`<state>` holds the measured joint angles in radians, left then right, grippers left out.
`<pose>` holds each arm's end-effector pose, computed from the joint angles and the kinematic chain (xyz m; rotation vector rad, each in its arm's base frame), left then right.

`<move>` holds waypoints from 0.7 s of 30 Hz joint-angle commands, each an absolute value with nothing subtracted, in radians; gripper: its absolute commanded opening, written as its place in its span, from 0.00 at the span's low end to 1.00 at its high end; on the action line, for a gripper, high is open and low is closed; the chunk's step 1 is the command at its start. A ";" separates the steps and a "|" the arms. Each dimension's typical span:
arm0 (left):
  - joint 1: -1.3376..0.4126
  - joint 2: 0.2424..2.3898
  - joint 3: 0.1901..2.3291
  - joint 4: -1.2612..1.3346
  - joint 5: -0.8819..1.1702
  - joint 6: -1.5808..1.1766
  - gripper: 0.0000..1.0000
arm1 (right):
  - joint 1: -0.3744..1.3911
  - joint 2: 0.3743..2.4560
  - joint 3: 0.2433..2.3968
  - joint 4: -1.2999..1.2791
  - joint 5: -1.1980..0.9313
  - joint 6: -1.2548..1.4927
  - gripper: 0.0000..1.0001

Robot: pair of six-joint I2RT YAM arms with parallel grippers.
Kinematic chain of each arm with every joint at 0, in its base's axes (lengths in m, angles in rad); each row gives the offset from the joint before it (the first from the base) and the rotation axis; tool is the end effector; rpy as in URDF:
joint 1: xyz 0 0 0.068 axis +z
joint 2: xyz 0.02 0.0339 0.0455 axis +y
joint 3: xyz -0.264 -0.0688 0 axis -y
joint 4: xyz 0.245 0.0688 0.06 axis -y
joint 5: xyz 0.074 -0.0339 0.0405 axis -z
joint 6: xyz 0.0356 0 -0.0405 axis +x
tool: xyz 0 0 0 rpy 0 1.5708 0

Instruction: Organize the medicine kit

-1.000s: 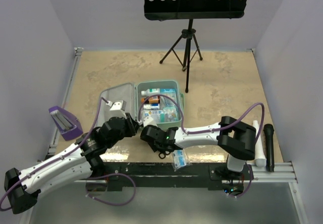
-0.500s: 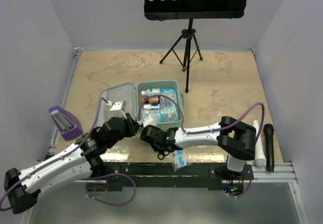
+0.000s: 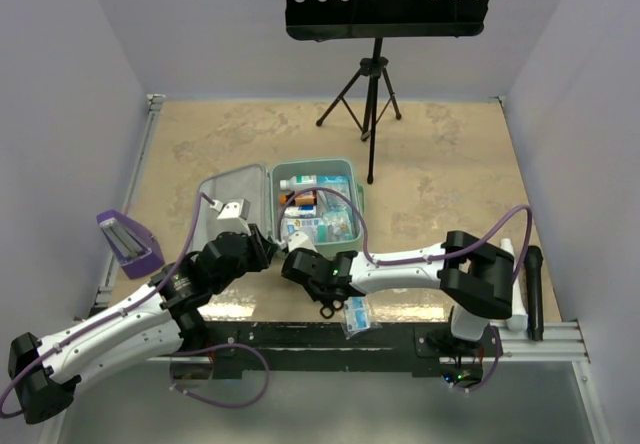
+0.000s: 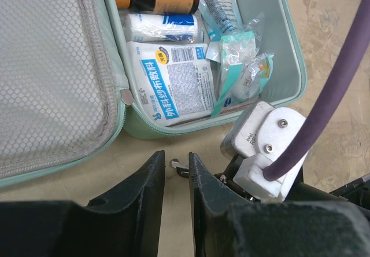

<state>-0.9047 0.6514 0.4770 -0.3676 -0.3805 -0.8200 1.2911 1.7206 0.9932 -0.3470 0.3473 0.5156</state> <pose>0.1052 -0.1125 0.2349 -0.1410 2.1318 -0.6454 0.1037 0.3172 0.1619 -0.8620 2.4114 0.2314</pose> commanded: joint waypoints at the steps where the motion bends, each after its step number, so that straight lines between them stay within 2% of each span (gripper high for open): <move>1: -0.905 0.655 0.492 -0.351 -0.399 -0.827 0.28 | 1.293 1.655 1.029 -0.379 0.350 0.523 0.16; 21: -0.905 0.675 0.534 -0.359 -0.420 -0.805 0.28 | 1.272 1.486 1.127 -0.495 0.344 0.526 0.16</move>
